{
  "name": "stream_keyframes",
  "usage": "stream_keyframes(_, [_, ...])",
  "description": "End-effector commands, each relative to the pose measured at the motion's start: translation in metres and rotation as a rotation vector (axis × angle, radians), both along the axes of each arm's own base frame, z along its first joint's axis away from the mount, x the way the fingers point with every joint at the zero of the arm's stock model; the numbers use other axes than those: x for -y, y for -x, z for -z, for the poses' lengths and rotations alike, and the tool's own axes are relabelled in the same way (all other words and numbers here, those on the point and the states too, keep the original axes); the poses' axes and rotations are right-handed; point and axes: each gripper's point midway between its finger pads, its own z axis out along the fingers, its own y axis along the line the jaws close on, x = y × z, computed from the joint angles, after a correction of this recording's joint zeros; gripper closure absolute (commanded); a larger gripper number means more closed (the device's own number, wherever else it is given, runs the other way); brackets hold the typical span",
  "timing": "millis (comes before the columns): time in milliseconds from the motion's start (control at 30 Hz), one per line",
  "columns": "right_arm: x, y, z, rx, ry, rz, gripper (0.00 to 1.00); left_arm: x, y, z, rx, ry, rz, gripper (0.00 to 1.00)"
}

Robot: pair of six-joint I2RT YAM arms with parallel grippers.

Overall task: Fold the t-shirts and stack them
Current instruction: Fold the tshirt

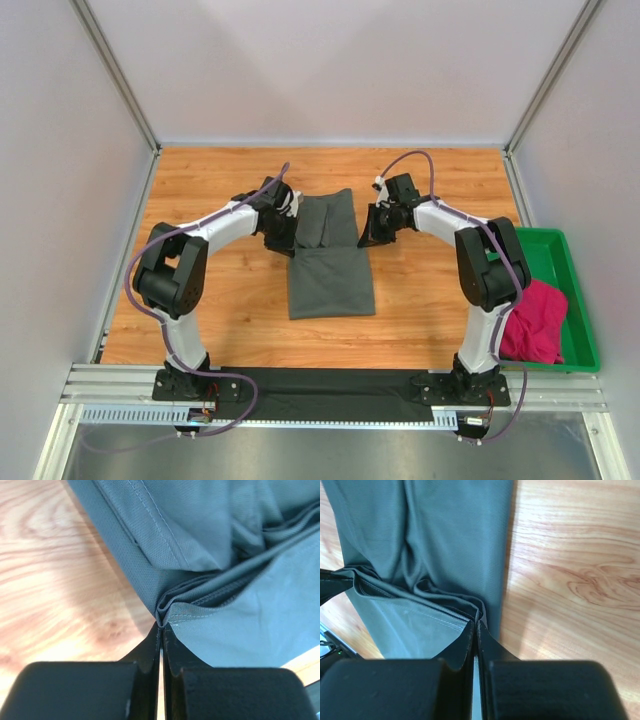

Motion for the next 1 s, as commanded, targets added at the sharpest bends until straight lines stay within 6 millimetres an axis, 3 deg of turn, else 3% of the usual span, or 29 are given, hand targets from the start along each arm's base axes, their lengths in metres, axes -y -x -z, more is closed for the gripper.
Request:
stream_keyframes(0, [-0.002,-0.014,-0.044,0.095,-0.028,0.004,1.00,-0.009,-0.002,-0.032,0.076,0.002,-0.051,1.00])
stream_keyframes(67, [0.000,-0.012,-0.041,0.091,-0.021,0.007,1.00,-0.012,0.000,-0.033,0.080,-0.011,-0.062,1.00])
stream_keyframes(167, [-0.003,-0.016,-0.035,0.085,-0.032,0.004,1.00,-0.017,0.001,-0.020,0.057,-0.044,-0.064,1.00])
stream_keyframes(200, [-0.005,-0.015,-0.024,0.060,-0.029,-0.004,0.99,-0.017,0.001,-0.015,0.046,-0.050,-0.060,1.00])
stream_keyframes(267, [-0.009,-0.021,-0.021,0.050,-0.044,-0.013,0.98,-0.017,0.000,-0.001,0.019,-0.069,-0.060,1.00])
stream_keyframes(400, [-0.012,-0.028,-0.001,0.020,-0.030,-0.025,0.91,-0.021,-0.003,0.004,0.011,-0.093,-0.083,1.00])
stream_keyframes(500, [-0.009,-0.038,0.002,0.025,0.011,-0.033,0.83,-0.035,-0.004,0.003,0.012,-0.163,-0.130,0.84])
stream_keyframes(533, [-0.006,-0.041,0.000,0.037,0.035,-0.043,0.80,-0.039,-0.001,-0.001,0.008,-0.179,-0.140,0.70])
stream_keyframes(567, [0.003,-0.041,0.002,0.031,0.094,-0.028,0.73,-0.045,0.001,-0.002,0.011,-0.206,-0.171,0.62])
stream_keyframes(667, [0.019,-0.047,-0.011,0.065,0.193,-0.025,0.67,-0.052,0.007,-0.019,0.039,-0.205,-0.198,0.54])
stream_keyframes(733, [0.020,-0.053,-0.030,0.111,0.197,-0.024,0.65,-0.051,0.010,-0.035,0.059,-0.180,-0.208,0.48])
stream_keyframes(833, [0.010,-0.056,-0.045,0.149,0.183,-0.037,0.62,-0.043,0.006,-0.059,0.129,-0.104,-0.206,0.46])
stream_keyframes(967, [-0.030,-0.069,-0.051,0.181,0.100,-0.037,0.62,-0.019,-0.016,-0.076,0.203,0.011,-0.158,0.50])
